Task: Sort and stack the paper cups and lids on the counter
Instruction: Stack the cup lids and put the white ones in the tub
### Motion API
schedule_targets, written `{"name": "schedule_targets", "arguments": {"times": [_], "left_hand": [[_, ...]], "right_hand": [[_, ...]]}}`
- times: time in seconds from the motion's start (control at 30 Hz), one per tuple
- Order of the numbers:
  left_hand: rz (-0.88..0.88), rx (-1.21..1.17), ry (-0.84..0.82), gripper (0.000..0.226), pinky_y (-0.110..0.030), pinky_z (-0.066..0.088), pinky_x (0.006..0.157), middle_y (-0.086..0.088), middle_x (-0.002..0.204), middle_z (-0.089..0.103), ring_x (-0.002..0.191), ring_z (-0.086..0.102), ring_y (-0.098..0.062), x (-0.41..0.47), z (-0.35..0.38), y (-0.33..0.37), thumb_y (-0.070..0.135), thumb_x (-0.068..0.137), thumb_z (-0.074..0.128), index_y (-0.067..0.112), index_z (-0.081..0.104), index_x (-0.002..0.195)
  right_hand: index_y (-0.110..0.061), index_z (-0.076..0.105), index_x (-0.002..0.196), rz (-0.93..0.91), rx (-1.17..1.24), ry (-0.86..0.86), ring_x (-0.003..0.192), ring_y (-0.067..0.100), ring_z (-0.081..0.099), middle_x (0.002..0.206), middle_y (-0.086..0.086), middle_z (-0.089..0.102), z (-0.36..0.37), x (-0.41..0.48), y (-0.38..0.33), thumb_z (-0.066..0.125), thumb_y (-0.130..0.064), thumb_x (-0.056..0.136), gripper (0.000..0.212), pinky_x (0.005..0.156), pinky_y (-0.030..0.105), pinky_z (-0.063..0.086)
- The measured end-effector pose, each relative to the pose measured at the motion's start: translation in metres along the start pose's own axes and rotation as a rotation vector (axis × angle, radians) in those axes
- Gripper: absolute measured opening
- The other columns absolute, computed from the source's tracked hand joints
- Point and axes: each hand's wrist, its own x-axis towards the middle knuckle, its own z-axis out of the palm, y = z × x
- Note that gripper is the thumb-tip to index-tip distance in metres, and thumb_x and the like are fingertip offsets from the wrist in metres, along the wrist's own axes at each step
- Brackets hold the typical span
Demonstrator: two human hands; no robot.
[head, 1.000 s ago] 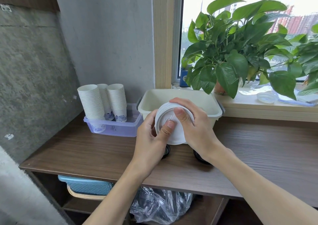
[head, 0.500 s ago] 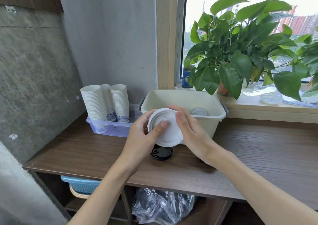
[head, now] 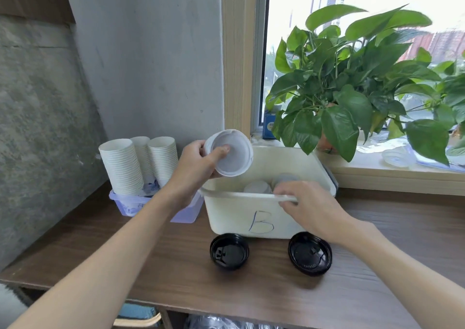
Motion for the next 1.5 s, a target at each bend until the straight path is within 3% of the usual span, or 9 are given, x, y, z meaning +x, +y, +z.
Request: {"name": "schedule_targets", "arguments": {"times": [0.17,0.3,0.4,0.53,0.7,0.97,1.07,1.27,1.5], "left_hand": [[0.038,0.135,0.022,0.034,-0.04,0.059,0.081,-0.005,0.095,0.071,0.091,0.069,-0.022,0.036,0.018,-0.009,0.038,0.088,0.072,0.011,0.069,0.11],[0.085,0.148,0.054,0.019,-0.012,0.047,0.063,0.011,0.088,0.069,0.077,0.065,0.004,0.046,0.022,-0.022,0.033,0.093,0.071,0.019,0.068,0.106],[0.142,0.176,0.102,0.031,-0.011,0.045,0.065,0.012,0.091,0.07,0.078,0.064,0.006,0.049,0.019,-0.025,0.045,0.083,0.069,0.023,0.068,0.105],[0.154,0.353,0.134,0.045,-0.031,0.051,0.079,0.014,0.099,0.069,0.094,0.066,-0.01,0.053,0.009,-0.03,0.053,0.075,0.063,0.026,0.065,0.11],[0.12,0.425,0.081,0.042,-0.035,0.052,0.084,0.018,0.1,0.065,0.098,0.064,-0.009,0.052,0.004,-0.048,0.056,0.074,0.062,0.033,0.056,0.109],[0.13,0.394,0.058,0.04,-0.025,0.047,0.08,0.019,0.106,0.064,0.098,0.061,0.001,0.055,0.002,-0.056,0.051,0.084,0.07,0.033,0.054,0.116],[0.154,0.364,0.07,0.03,-0.018,0.044,0.075,0.02,0.104,0.064,0.095,0.06,0.008,0.056,0.001,-0.057,0.042,0.09,0.072,0.035,0.054,0.113],[0.162,0.241,0.161,0.04,-0.029,0.05,0.098,0.004,0.125,0.062,0.114,0.061,-0.009,0.055,0.0,-0.059,0.034,0.095,0.068,0.021,0.054,0.131],[0.185,0.284,0.145,0.044,-0.026,0.047,0.097,0.0,0.129,0.058,0.116,0.058,-0.009,0.056,-0.001,-0.06,0.037,0.095,0.067,0.019,0.051,0.133]], "right_hand": [[-0.03,0.061,0.075,-0.02,0.108,-0.209,0.063,0.006,0.052,0.068,-0.009,0.059,-0.015,0.006,0.005,0.063,-0.032,0.087,0.012,0.058,0.028,0.042],[-0.022,0.067,0.083,-0.02,0.217,-0.27,0.063,0.013,0.054,0.074,-0.001,0.066,-0.022,0.049,0.009,0.051,-0.059,0.087,0.041,0.06,0.028,0.044],[-0.018,0.066,0.101,-0.037,0.142,-0.307,0.084,0.012,0.06,0.093,-0.006,0.066,0.004,0.087,0.02,0.063,-0.042,0.089,0.027,0.078,0.024,0.048],[-0.019,0.046,0.136,0.01,0.148,-0.463,0.121,0.013,0.05,0.131,-0.001,0.053,0.04,0.118,0.035,0.073,-0.041,0.082,0.065,0.1,0.028,0.043],[-0.026,0.035,0.144,0.014,0.086,-0.514,0.126,0.016,0.047,0.143,-0.002,0.043,0.069,0.129,0.038,0.074,-0.046,0.077,0.081,0.101,0.03,0.041],[-0.026,0.046,0.139,-0.066,-0.049,-0.462,0.124,0.017,0.048,0.14,-0.004,0.049,0.072,0.131,0.032,0.077,-0.049,0.072,0.077,0.102,0.034,0.042],[-0.023,0.054,0.134,-0.157,0.137,-0.394,0.12,0.008,0.051,0.133,-0.008,0.056,0.07,0.136,0.022,0.079,-0.042,0.073,0.069,0.102,0.028,0.043],[-0.034,0.035,0.144,-0.165,0.117,-0.725,0.123,0.007,0.049,0.142,-0.008,0.049,0.09,0.141,0.006,0.075,-0.052,0.074,0.082,0.104,0.028,0.042],[-0.037,0.049,0.122,-0.129,0.195,-0.63,0.103,0.01,0.06,0.117,-0.015,0.059,0.093,0.143,0.001,0.075,-0.056,0.062,0.068,0.091,0.03,0.049]]}}
